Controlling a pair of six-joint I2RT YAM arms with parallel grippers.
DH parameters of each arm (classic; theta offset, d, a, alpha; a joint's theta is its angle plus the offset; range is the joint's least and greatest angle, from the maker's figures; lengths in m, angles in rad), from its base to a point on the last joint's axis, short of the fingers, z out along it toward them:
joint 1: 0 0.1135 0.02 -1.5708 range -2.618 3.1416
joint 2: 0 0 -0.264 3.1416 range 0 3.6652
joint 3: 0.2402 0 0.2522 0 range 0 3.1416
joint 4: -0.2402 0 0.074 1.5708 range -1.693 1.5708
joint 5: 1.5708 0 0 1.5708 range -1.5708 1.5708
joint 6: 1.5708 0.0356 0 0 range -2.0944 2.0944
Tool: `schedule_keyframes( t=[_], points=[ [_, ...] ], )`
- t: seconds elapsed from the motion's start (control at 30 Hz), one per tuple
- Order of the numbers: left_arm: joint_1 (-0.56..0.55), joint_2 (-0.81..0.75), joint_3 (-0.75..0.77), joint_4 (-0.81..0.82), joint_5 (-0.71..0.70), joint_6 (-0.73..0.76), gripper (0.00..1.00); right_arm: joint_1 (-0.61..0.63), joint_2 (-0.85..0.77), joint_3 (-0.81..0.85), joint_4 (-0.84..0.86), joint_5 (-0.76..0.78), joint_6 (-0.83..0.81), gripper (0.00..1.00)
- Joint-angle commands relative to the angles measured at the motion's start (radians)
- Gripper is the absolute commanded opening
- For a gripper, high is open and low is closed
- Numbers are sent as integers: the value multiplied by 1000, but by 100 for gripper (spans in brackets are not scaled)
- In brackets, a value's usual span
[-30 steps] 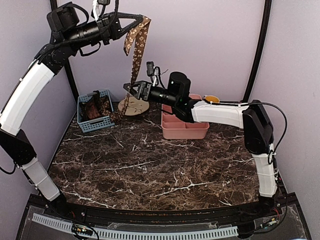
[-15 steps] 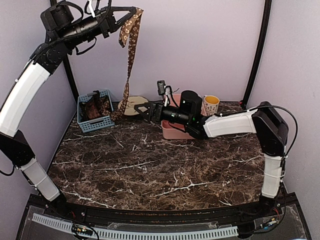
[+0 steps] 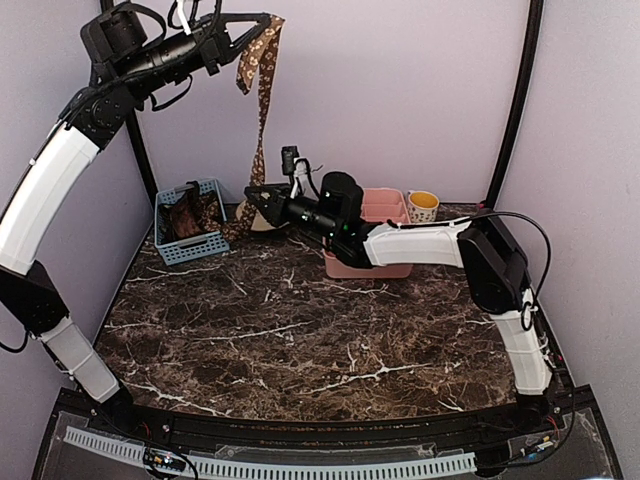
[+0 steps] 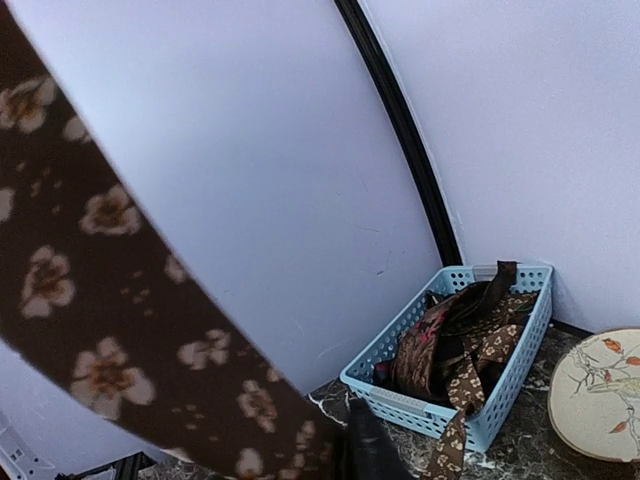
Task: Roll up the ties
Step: Pass from the left arm to the right, then put down the tie at the center of the board.
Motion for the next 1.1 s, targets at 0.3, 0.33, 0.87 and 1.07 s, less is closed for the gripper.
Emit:
schedule_keyframes(
  t=[0.3, 0.33, 0.87, 1.07],
  points=[
    [68, -302, -625, 33, -452, -63, 8, -66, -400, -222, -3, 68, -31, 0],
    [90, -325, -683, 31, -446, -87, 10, -76, -423, -224, -14, 61, -29, 0],
    [337, -257, -1123, 179, -450, -328, 95, -112, -622, -85, -193, -120, -23, 0],
    [339, -115, -1098, 266, -463, -393, 99, -112, -662, -58, -206, -139, -22, 0]
  ],
)
